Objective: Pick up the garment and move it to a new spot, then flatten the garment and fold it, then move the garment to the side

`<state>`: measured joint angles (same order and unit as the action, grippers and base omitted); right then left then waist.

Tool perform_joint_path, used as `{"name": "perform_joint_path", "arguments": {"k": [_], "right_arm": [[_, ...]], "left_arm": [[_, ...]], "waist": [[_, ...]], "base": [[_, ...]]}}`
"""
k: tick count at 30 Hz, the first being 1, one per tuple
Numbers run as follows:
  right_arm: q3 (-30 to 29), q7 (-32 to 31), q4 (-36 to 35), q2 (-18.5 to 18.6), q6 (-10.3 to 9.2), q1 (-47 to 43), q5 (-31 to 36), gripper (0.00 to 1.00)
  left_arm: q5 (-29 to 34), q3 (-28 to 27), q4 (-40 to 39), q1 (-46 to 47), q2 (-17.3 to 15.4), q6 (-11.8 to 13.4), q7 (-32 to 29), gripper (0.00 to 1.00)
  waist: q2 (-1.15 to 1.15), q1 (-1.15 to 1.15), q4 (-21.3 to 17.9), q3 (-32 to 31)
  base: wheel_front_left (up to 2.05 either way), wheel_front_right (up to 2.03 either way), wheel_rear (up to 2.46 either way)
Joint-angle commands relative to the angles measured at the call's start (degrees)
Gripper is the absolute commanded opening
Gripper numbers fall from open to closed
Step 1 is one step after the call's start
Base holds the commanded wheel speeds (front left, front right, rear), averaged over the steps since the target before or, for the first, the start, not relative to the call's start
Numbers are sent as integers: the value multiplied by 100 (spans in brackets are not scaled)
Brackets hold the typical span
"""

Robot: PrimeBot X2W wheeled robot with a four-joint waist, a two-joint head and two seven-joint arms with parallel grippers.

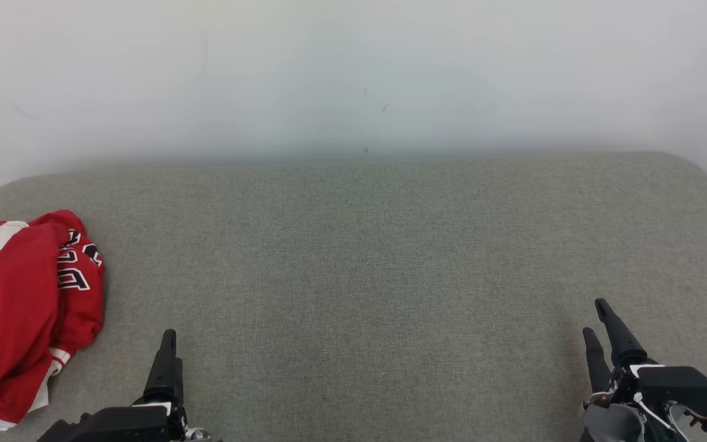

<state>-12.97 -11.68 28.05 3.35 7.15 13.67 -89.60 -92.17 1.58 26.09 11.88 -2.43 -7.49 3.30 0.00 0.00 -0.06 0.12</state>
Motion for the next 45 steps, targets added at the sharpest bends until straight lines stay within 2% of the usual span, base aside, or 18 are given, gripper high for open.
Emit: {"name": "perform_joint_path", "arguments": {"k": [1, 13, 24, 37, 45], "right_arm": [[73, 103, -179, 28, 18, 3, 84, 100], [281, 530, -439, 18, 22, -316, 791, 100], [256, 872, -569, 8, 26, -550, 2162, 100], [543, 1207, -799, -1, 31, -865, 3712, 100], [665, 1408, -925, -6, 33, -1027, 4510, 100]], "left_arm": [[163, -45, -135, 10, -15, 0, 54, 100], [1459, -33, -465, -289, -22, 186, 240, 100], [3019, 139, -759, -588, -27, 446, 392, 100], [4467, 267, -905, -859, -42, 636, 537, 100], [5272, 471, -1067, -977, -181, 716, 627, 100]], "waist": [[0, 0, -3, -19], [0, 0, -1, -123], [0, 0, 15, -231], [0, 0, 51, -366], [0, 0, 73, -437]], "base": [[0, 0, 0], [0, 0, 0], [0, 0, 0], [0, 0, 0], [0, 0, 0]]}}
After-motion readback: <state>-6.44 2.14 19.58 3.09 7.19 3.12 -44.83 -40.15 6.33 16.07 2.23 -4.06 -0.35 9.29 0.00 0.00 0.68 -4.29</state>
